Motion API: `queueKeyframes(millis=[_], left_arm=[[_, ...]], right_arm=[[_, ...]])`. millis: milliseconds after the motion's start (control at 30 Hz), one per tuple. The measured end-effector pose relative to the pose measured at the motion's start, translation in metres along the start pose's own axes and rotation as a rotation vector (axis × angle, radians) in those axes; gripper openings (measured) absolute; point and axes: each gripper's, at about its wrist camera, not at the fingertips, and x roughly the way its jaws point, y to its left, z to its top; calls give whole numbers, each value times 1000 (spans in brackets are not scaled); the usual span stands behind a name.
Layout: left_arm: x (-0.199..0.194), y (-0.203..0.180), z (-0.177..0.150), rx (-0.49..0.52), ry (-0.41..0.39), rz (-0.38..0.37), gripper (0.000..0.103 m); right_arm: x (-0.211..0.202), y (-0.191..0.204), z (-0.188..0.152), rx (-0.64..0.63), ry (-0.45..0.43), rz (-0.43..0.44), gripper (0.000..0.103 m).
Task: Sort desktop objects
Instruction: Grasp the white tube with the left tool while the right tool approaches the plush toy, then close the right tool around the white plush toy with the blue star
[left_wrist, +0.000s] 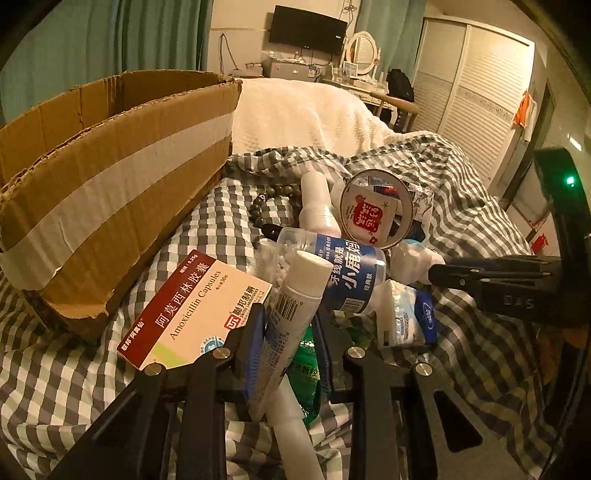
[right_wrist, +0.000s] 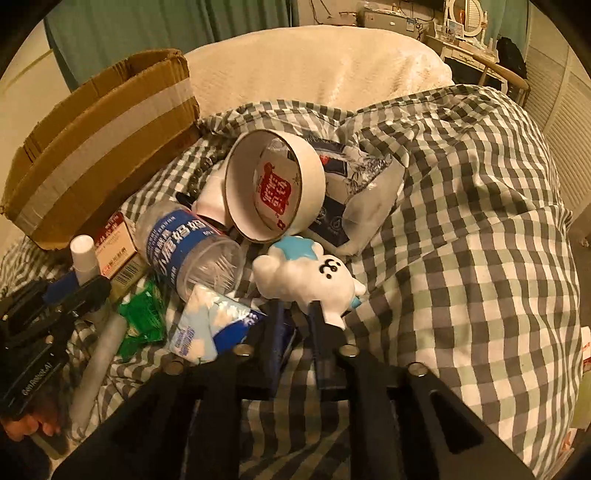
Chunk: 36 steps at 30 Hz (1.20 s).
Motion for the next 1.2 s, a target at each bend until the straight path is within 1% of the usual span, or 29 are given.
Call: queueKeyframes(millis=[33,67,133,300,333,367,433,533,700,800,867,900,1200], left_arm=[[1,1,0,-5,3,-2,26],[1,2,0,-11,5,-4,26],[3,4,0,-18,6,-7,26],[5,6,1,-33,7,-12,26],[5,6,1,-34,8,-12,26],[5,6,1,-34,8,-13,26],[5,7,0,-36,6,-14,26],[4,7,1,-42,5,-15,26],[3,9,1,-49,2,-19,26],[1,9,0,-50,-4,-22,26],[0,9,0,-47,-7,-22,26],[-2,9,0,-45,-11,-21,26],[-13,6,2,-38,-48,-30,26]], right_arm=[[-2,-2,1,12,-11,-1,51],[-3,-4,2,27,-27,-6,62],[-1,-6,4,49,-30,-17,63],[24,-5,12,64,37,-43,63],[28,-4,14,63,42,-42,64],[32,-2,16,62,45,-50,67],[39,1,18,52,50,-72,71],[48,2,19,53,83,-103,71],[52,0,20,71,86,-94,72],[51,-2,21,74,78,-92,70],[45,-5,20,72,56,-84,66],[41,-6,19,72,47,-80,66],[-7,-10,6,75,-46,-12,66]])
